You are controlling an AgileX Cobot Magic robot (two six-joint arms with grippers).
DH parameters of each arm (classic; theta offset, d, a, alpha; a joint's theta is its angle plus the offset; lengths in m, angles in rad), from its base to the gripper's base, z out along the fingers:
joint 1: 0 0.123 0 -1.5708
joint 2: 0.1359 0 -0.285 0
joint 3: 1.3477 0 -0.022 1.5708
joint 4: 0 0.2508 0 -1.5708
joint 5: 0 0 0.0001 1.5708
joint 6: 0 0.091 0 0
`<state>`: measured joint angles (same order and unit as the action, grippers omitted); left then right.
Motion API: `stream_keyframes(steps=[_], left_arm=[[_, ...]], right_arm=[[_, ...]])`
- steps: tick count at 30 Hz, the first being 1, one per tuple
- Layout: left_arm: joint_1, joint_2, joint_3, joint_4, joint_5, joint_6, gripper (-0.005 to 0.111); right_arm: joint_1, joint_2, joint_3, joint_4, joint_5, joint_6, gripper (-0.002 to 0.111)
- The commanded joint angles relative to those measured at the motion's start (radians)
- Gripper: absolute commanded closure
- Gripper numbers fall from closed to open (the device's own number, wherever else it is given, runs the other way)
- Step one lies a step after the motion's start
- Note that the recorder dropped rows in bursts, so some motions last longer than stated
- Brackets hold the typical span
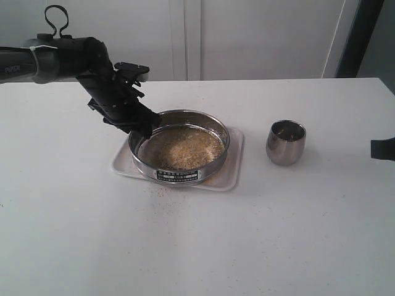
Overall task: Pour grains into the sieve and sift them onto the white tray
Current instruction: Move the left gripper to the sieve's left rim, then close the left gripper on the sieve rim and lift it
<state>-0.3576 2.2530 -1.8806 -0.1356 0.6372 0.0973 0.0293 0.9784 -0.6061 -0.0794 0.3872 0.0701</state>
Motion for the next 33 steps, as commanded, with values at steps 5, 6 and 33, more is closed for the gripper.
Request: stream_keyframes(steps=[5,6,33], left_arm=[[-0.003,0.020,-0.005,0.022,0.004,-0.024,0.061],[-0.003,0.022,-0.005,0.022,0.004,-0.024,0.065],[-0.003,-0.019,-0.068,0.007,0.132,-0.097,0.107]], right_arm=[[-0.010,-0.008,0.003,0.003,-0.009,0.005,0.108],[-0.010,-0.008,0.003,0.003,-0.009,0.005,0.108],[-0.010,-0.008,0.003,0.003,-0.009,0.005,0.108]])
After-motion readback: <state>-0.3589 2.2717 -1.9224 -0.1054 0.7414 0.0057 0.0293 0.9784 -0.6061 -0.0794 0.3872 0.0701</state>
